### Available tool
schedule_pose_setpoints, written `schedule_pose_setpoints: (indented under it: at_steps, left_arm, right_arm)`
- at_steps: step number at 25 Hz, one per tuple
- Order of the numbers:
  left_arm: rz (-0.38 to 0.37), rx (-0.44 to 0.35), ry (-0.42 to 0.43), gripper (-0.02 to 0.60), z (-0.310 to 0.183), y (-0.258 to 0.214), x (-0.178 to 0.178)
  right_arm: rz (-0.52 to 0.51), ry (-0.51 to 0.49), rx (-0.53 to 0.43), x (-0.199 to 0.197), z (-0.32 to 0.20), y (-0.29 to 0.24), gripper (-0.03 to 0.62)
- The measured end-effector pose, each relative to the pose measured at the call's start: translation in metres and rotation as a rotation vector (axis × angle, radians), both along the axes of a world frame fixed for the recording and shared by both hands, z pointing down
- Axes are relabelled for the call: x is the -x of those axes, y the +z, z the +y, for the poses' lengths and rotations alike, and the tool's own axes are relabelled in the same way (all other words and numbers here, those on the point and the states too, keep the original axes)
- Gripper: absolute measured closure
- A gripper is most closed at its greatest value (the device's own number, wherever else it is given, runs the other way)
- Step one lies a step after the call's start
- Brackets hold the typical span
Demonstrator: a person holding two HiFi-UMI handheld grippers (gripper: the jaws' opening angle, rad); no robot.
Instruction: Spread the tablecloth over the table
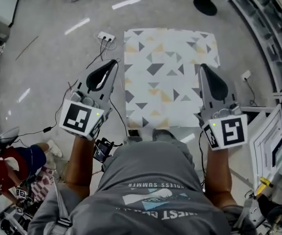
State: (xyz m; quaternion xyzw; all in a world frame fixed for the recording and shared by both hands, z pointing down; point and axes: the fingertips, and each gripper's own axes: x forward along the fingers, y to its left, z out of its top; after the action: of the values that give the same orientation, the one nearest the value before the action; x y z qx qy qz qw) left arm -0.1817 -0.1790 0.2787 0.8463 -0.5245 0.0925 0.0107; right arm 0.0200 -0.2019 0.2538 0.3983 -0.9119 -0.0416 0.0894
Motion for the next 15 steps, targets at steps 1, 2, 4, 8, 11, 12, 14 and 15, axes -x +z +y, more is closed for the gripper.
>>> schedule_pose_setpoints:
  at_steps: [1,2,4,8,11,12,14,15]
  left_arm:
    - [0.001,-0.023,0.017,0.575,0.009,-0.011,-0.005]
    - [0.003,-0.045,0.031,0.575,0.018,-0.021,-0.008]
    - [0.007,-0.077,0.051,0.575,0.033,-0.036,-0.012]
    - [0.012,-0.124,0.085,0.575,0.049,-0.054,-0.018]
    - [0.016,-0.143,0.099,0.575,0.059,-0.056,-0.022]
    - [0.015,-0.147,0.104,0.574,0.061,-0.055,-0.023]
    - [0.014,-0.149,0.113,0.575,0.064,-0.054,-0.025]
    - [0.014,-0.148,0.116,0.575,0.066,-0.053,-0.026]
  right_arm:
    - [0.003,0.001,-0.015,0.001,0.009,-0.009,0.586]
    - [0.005,0.004,-0.024,0.002,0.016,-0.015,0.586]
    - [0.011,0.015,-0.033,0.003,0.029,-0.026,0.586]
    - [0.014,0.046,-0.061,0.001,0.047,-0.043,0.586]
    - [-0.011,0.069,-0.09,0.0,0.058,-0.05,0.586]
    - [-0.019,0.078,-0.097,0.0,0.061,-0.052,0.586]
    - [-0.014,0.087,-0.103,-0.003,0.065,-0.051,0.586]
    - [-0.006,0.088,-0.102,-0.004,0.068,-0.05,0.586]
